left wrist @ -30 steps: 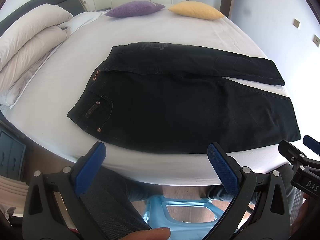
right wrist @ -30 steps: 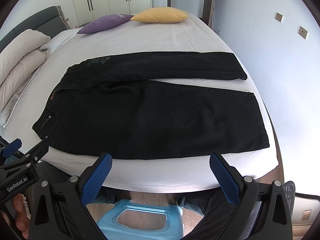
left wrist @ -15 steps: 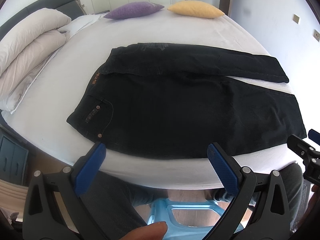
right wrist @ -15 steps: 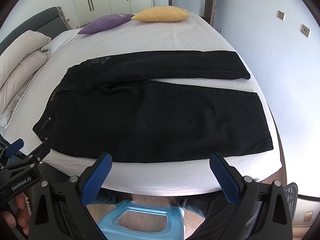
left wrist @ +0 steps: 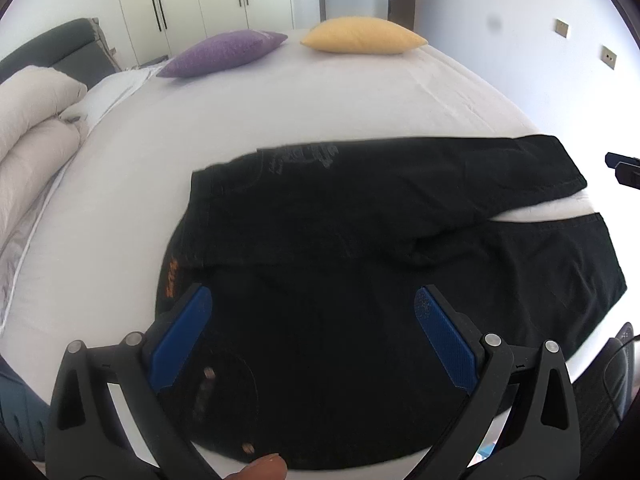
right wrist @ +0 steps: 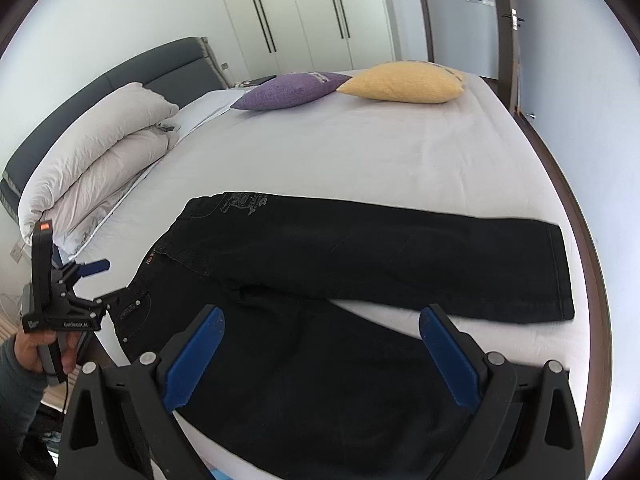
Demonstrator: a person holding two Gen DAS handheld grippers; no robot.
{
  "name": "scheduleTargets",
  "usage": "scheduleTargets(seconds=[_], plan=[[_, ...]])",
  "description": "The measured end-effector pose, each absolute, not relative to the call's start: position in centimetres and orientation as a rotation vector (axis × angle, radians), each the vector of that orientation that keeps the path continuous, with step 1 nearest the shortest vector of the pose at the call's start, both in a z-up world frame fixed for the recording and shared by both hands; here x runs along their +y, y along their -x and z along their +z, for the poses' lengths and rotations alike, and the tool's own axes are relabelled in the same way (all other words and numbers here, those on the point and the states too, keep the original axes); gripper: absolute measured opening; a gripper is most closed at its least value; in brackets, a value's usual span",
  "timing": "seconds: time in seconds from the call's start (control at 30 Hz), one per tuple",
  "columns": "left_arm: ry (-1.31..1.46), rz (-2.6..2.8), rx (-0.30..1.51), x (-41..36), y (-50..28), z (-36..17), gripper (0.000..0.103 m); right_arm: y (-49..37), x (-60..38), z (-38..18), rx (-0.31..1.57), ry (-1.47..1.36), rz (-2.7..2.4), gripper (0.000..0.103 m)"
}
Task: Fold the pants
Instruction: 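Grasp the jeans waistband with the left tool while the right tool grasps the hem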
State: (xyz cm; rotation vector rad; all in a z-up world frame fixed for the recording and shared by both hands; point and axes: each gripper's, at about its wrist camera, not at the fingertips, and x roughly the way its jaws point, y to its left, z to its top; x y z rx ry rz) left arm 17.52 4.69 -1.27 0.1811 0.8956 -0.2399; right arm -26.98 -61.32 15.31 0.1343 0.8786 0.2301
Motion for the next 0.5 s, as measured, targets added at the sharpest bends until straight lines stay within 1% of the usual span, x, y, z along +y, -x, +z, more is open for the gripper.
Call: scheduleTargets(seconds=[0.07, 0.2, 0.27, 0.37, 0.5], plan=[[-0.190, -0.255, 0.853, 5.2, -20.9, -0.7, 0.103, 23.9, -61.5, 15.0, 0.889, -0.076, 0.274, 0.100], [-0.252, -0.304, 0.863, 4.7, -28.8, -1.1, 0.103, 17.4, -61.1, 13.4, 0.930, 0.060, 0.351, 0.098], [-0.305, -0.343, 0.889, 3.9, -32.6, -1.9, 0.103, 14.4, -61.3, 12.3, 0.959, 0.096, 0.385, 0.093], [-0.385, -0.394, 0.915, 3.0, -37.0, -3.5, 0.103, 10.3, -61.5, 10.3, 1.005, 0.137, 0.436, 0.090], [-0.438, -0.455, 0.958, 2.6, -41.4, -6.1, 0.102, 5.7, -61.6, 8.0, 1.068, 0.162, 0.501, 0.089]])
